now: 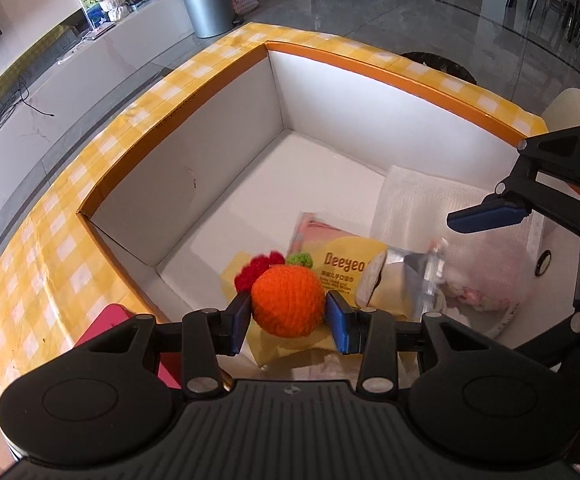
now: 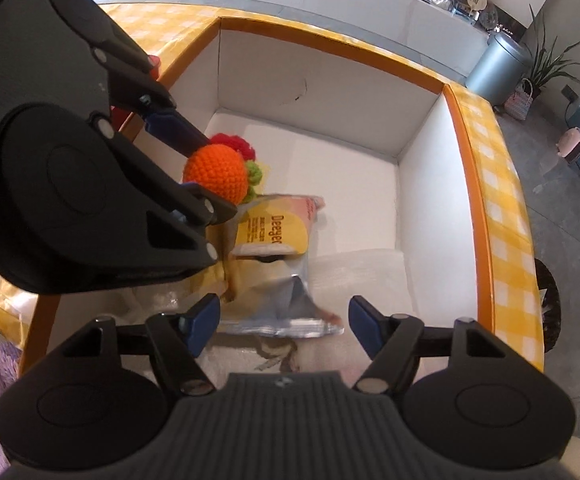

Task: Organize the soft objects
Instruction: 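Lower both items into the box and open both grippers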

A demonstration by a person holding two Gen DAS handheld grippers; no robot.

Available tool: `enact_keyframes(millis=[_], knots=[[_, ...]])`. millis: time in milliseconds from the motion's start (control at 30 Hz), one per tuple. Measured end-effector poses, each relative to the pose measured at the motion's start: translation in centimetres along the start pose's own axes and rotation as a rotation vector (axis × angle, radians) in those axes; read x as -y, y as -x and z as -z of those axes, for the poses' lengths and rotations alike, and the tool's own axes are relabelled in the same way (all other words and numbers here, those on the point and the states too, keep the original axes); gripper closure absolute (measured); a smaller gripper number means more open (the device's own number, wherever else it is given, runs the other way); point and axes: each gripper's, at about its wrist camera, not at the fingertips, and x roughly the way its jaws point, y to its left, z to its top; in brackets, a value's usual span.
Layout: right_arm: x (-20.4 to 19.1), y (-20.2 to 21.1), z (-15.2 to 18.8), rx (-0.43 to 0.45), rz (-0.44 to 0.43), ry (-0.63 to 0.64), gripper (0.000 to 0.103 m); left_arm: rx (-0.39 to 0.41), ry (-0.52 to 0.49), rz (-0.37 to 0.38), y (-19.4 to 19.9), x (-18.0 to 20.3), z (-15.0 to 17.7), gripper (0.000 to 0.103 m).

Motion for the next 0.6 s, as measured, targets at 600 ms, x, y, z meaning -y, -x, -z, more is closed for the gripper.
enact_keyframes(millis=[600], knots=[[0.6,5.8,0.6,0.082,0.076,-0.051,0.032,0.114,0.003,-0.017,9.3,1.2,2.8,0.053]])
